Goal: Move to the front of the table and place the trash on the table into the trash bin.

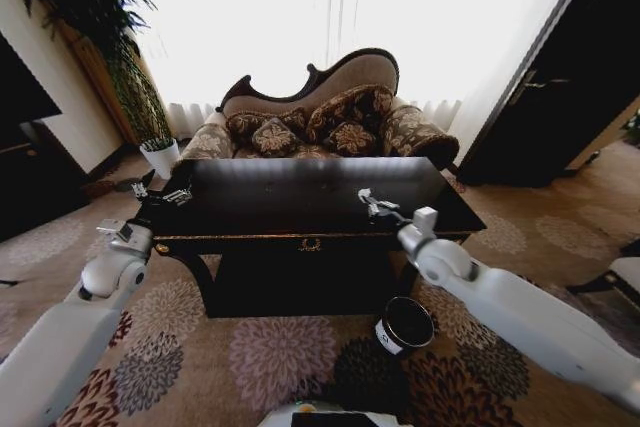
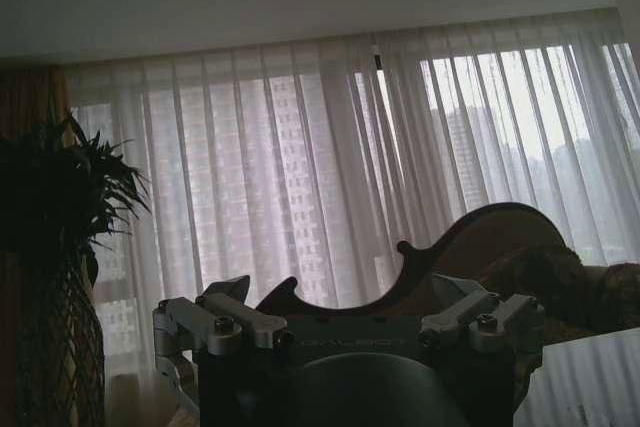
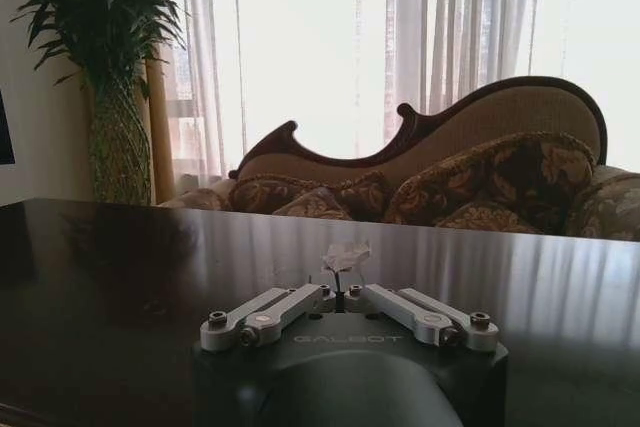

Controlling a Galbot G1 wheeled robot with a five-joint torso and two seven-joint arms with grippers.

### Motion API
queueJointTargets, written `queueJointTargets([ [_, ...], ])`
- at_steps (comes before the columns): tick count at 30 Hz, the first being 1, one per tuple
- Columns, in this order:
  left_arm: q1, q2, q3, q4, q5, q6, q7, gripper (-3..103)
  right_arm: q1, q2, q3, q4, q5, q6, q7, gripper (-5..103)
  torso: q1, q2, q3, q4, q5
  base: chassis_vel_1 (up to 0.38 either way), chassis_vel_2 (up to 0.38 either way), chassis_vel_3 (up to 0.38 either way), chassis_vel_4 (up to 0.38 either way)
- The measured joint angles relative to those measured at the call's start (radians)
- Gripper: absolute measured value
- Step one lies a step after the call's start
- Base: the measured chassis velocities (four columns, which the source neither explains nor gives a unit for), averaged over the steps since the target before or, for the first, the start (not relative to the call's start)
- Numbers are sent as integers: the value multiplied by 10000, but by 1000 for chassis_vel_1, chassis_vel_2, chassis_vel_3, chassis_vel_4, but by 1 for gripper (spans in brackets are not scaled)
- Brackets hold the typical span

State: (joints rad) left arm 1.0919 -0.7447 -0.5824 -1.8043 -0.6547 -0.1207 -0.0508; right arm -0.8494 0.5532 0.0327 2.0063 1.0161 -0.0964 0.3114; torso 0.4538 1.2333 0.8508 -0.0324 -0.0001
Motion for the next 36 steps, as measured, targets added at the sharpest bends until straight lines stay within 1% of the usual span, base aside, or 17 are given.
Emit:
queueJointTargets([
  [1,0,0,0,0,0,0,1,100,-586,59,565,134,-56,13,-42,0,1,0,0,-1,2,0,0,0,0],
  [2,0,0,0,0,0,0,1,100,-586,59,565,134,-56,13,-42,0,1,0,0,-1,2,0,0,0,0],
  [4,0,0,0,-1,0,0,1,100,-1803,241,1868,403,-194,143,-167,0,1,0,-1,-1,-4,0,0,0,0],
  [5,0,0,1,0,0,0,0,100,-2119,331,2221,471,-222,163,-200,0,0,0,0,-2,-2,0,0,0,0],
  [6,0,0,1,0,0,0,0,100,-2119,331,2221,471,-222,163,-200,0,0,0,0,-2,-2,0,0,0,0],
  [8,0,0,1,0,0,0,0,100,-2952,665,3153,535,-357,282,-350,0,-1,1,-1,-2,-3,0,0,0,0],
  [11,0,0,0,0,0,0,0,100,-3340,971,3487,533,-527,412,-456,0,0,0,0,1,-3,0,0,0,0],
  [15,0,0,0,0,0,0,-1,100,-5132,2307,4671,1032,-1063,769,-773,0,3,0,2,1,2,0,0,0,0],
  [16,0,0,0,0,0,0,-1,100,-5132,2307,4671,1032,-1063,769,-773,0,3,0,2,1,2,0,0,0,0],
  [17,0,0,1,0,0,0,0,100,-5886,2925,5171,1167,-1424,1067,-1005,0,2,0,1,-4,0,0,0,0,0],
  [20,0,0,0,0,0,0,3,100,-6993,3814,6022,1267,-1911,1571,-1438,0,-1,1,-1,-3,-3,0,0,0,0],
  [21,0,0,0,0,0,0,3,100,-6993,3814,6022,1267,-1911,1571,-1438,0,-1,1,-1,-3,-3,0,0,0,0],
  [25,0,0,0,-1,0,0,3,100,-7917,4783,6540,1238,-2406,2080,-1764,0,0,1,0,-1,-7,0,0,0,0],
  [26,0,0,0,-1,0,0,3,100,-7917,4783,6540,1238,-2406,2080,-1764,0,0,1,0,-1,-7,0,0,0,0],
  [27,0,0,0,0,0,0,2,100,-8105,5321,6487,1069,-2823,2317,-1897,0,1,1,1,-2,-4,0,0,0,0],
  [30,0,0,0,0,0,0,2,100,-8145,6103,6198,496,-3365,2596,-2021,0,0,1,0,-2,-4,0,0,0,0],
  [36,0,0,0,0,0,0,1,100,-7818,6840,5453,-1032,-4310,3135,-2149,0,0,0,1,0,-1,0,0,0,0],
])
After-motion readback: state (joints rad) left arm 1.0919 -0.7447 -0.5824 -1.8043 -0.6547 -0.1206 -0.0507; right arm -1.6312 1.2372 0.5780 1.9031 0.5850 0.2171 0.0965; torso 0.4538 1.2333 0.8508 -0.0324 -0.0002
